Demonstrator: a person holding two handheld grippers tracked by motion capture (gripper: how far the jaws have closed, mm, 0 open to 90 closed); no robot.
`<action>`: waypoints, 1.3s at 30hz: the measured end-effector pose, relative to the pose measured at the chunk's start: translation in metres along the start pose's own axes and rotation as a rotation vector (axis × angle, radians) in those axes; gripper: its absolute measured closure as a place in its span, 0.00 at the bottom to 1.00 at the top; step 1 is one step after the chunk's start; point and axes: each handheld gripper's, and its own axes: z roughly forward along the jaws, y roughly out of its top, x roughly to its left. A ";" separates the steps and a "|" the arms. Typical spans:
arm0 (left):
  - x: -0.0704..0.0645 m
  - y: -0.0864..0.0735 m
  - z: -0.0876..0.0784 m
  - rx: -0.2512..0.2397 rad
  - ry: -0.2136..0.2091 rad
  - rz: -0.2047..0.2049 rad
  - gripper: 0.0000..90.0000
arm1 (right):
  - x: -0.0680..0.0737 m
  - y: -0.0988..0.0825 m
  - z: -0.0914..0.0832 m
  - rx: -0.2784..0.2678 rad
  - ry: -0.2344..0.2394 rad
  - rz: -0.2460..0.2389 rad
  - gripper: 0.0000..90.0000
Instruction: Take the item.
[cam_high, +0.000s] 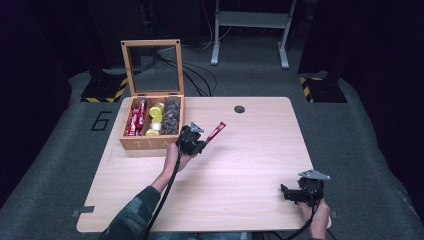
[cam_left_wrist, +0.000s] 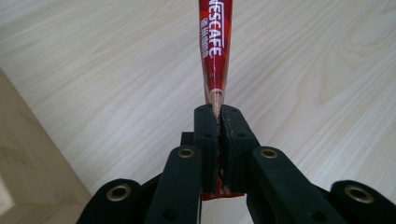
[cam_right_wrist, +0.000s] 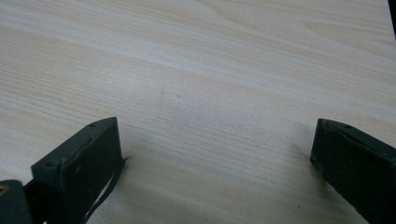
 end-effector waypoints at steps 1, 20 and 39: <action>-0.001 0.000 0.001 0.013 -0.002 0.010 0.95 | 0.000 0.000 0.000 0.000 0.000 0.000 0.01; -0.025 -0.008 0.036 0.064 -0.012 0.030 0.95 | 0.000 0.000 0.000 0.003 -0.003 -0.006 0.01; -0.032 -0.008 0.043 0.085 -0.027 0.046 0.95 | 0.000 0.000 0.000 0.002 -0.003 -0.006 0.01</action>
